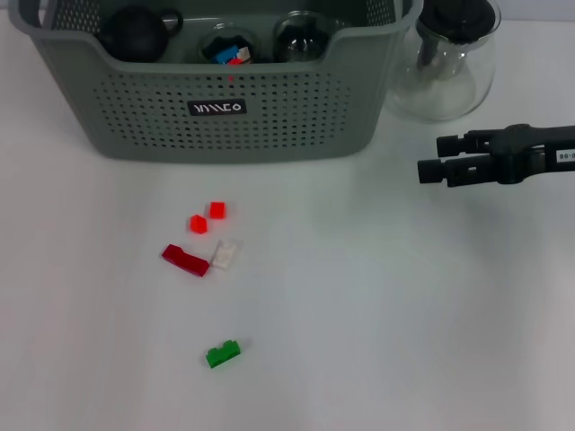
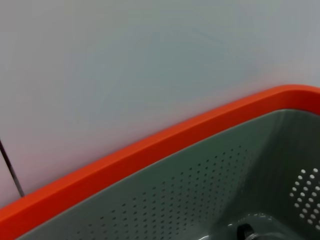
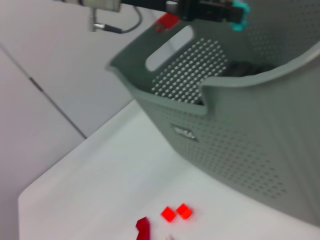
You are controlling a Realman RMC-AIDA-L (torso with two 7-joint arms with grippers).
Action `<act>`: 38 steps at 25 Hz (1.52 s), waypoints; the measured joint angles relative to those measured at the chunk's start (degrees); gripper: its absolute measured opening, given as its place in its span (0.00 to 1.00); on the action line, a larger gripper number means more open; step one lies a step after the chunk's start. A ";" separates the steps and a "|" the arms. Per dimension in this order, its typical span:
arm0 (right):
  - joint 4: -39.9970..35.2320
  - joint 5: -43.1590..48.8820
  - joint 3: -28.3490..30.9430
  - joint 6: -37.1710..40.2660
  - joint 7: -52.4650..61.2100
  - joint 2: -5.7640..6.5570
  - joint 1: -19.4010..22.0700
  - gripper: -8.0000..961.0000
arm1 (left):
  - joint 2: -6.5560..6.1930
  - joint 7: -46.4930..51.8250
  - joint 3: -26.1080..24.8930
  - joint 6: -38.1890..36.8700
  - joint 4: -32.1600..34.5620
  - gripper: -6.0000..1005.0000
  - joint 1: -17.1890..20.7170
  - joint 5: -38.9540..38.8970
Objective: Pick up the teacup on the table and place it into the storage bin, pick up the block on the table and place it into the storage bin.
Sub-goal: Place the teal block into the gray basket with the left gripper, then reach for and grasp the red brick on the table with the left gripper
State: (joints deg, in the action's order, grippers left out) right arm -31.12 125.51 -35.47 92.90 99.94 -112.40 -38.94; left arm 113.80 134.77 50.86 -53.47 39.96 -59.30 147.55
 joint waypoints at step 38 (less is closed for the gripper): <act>0.00 -0.09 -0.32 0.89 -1.47 0.91 -0.09 0.98 | 4.41 -12.82 -5.28 -45.00 43.82 0.83 21.62 -36.25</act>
State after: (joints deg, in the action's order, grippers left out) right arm -31.11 125.41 -35.79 93.80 98.47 -111.49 -39.04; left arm 118.21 121.95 45.58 -98.46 83.77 -37.68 111.30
